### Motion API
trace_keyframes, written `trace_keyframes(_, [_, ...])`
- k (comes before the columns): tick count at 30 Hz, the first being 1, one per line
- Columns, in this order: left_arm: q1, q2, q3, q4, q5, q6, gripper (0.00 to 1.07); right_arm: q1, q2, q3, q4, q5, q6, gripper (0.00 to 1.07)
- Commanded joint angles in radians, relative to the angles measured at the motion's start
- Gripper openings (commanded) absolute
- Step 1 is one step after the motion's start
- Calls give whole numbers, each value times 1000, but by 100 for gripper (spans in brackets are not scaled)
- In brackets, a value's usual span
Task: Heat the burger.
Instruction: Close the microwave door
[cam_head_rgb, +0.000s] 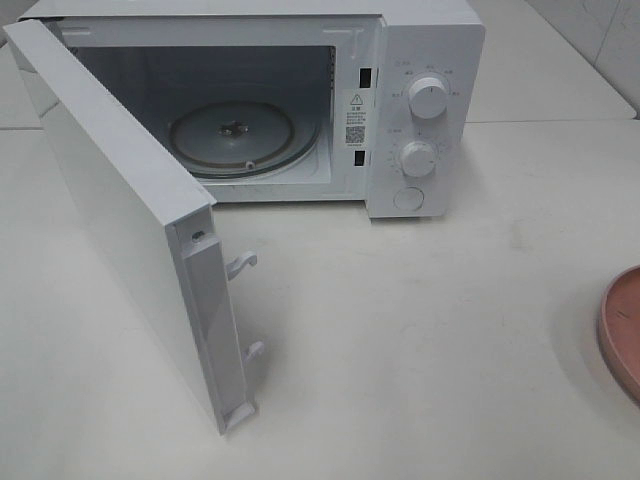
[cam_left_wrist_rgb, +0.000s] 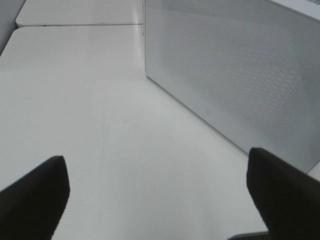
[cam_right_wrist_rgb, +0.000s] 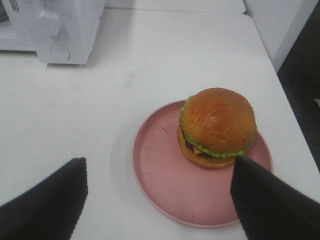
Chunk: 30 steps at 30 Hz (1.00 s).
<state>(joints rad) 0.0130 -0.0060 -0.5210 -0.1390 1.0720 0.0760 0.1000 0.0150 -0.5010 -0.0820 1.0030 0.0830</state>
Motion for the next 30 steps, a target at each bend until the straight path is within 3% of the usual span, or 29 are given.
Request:
trace_keyframes(1, [3, -14, 3, -9, 2, -2, 88, -30, -51, 2, -3, -8, -12, 76])
trace_keyframes(30, [3, -3, 4, -9, 2, -2, 88, -39, -51, 2, -4, -8, -10, 76])
